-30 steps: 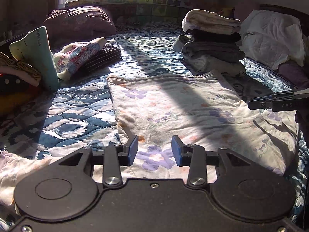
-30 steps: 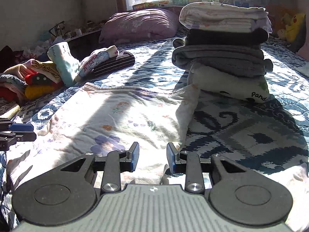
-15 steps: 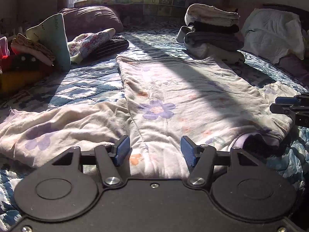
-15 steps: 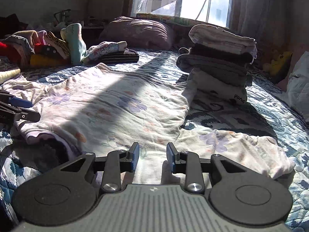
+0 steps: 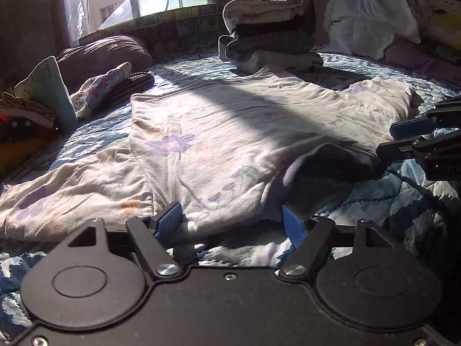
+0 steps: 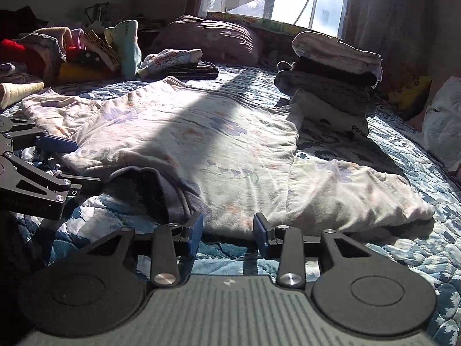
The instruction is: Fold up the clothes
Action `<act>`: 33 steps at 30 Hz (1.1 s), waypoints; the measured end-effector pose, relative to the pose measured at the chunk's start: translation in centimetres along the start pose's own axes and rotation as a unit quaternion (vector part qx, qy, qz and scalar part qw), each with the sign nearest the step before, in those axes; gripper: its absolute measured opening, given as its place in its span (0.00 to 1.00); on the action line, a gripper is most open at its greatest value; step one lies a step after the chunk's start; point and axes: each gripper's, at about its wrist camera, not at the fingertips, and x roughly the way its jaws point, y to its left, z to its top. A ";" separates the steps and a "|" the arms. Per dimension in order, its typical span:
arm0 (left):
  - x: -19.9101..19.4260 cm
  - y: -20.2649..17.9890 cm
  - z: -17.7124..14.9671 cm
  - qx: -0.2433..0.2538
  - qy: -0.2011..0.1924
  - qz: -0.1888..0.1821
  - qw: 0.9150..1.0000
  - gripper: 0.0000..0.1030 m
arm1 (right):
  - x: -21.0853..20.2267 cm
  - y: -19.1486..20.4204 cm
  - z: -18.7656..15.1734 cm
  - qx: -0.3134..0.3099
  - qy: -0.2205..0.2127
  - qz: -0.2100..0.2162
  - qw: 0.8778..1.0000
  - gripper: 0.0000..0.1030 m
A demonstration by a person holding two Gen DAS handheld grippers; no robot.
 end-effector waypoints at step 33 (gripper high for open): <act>1.8 -0.7 8.1 -0.162 -0.037 -0.151 0.974 0.76 | 2.3 -14.3 -4.4 0.433 -0.035 -0.044 0.900 0.53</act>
